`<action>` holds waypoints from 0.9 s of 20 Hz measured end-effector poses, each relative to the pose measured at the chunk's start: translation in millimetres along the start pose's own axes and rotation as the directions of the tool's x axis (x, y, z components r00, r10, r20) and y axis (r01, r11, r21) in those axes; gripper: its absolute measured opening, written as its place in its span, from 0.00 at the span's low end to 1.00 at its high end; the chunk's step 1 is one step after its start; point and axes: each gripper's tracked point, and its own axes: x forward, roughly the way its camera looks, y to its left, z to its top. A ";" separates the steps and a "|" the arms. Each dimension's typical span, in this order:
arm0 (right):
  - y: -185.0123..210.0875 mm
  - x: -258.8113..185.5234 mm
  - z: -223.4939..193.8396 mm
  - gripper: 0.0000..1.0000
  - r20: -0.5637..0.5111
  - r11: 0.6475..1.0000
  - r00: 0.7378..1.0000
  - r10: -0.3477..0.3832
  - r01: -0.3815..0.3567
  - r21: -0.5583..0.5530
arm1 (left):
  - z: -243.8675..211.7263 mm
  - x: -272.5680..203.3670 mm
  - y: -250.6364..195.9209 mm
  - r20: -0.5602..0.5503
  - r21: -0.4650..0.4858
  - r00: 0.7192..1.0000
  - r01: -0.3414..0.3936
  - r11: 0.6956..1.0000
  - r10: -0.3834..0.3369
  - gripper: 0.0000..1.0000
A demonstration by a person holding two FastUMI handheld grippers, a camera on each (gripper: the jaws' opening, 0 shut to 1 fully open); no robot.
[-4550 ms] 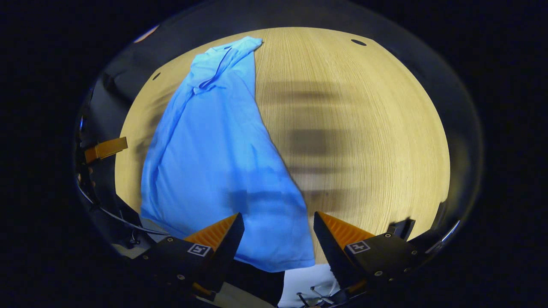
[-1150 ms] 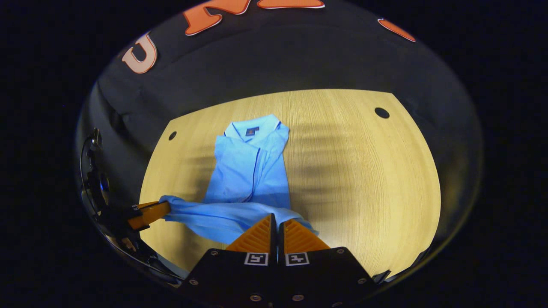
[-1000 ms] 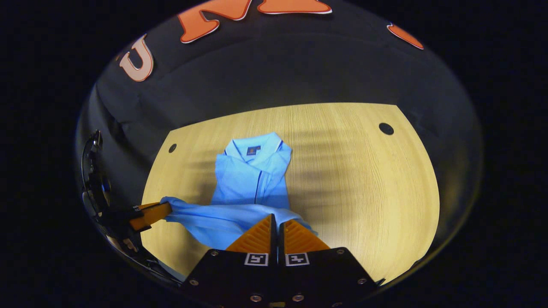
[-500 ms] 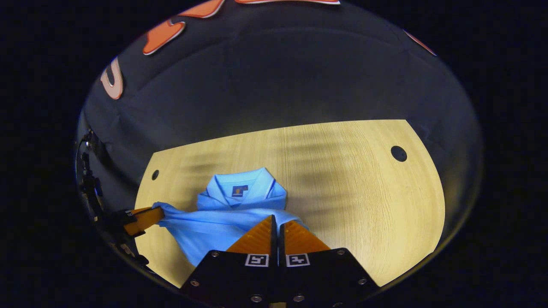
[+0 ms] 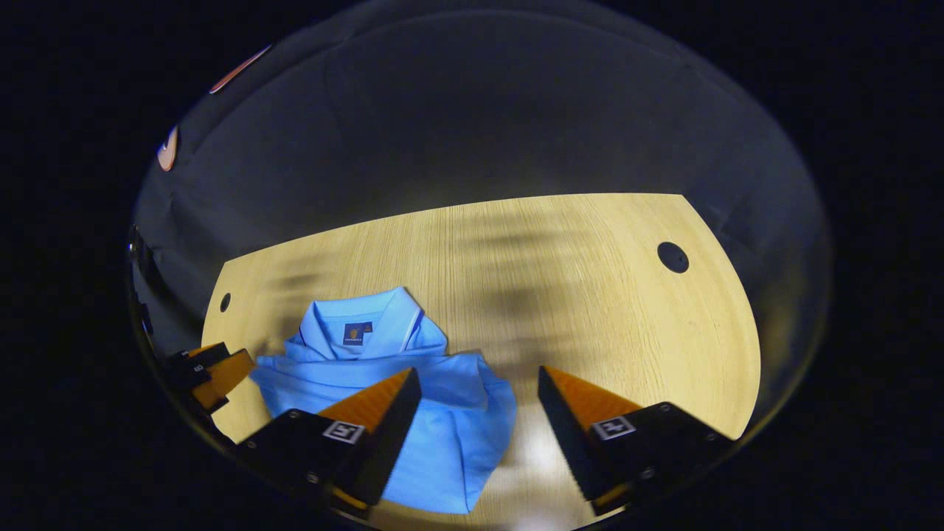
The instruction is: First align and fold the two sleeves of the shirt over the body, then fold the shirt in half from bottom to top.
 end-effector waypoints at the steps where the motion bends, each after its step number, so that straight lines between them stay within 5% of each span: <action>1: 0.0 -8.0 4.5 1.00 0.020 1.000 1.000 0.002 -0.002 -0.001 | 13.0 -10.4 5.3 0.046 0.014 0.999 -0.021 1.000 0.021 1.00; 9: 13.0 -107.6 39.4 0.99 0.272 0.998 0.961 0.054 -0.045 -0.038 | 88.2 -144.0 8.6 0.364 0.067 0.931 -0.048 0.997 0.020 1.00; 18: -2.0 -233.1 22.5 0.99 0.493 0.997 0.868 0.049 -0.017 -0.069 | 82.0 -268.9 10.9 0.513 -0.023 0.858 0.020 1.000 -0.006 1.00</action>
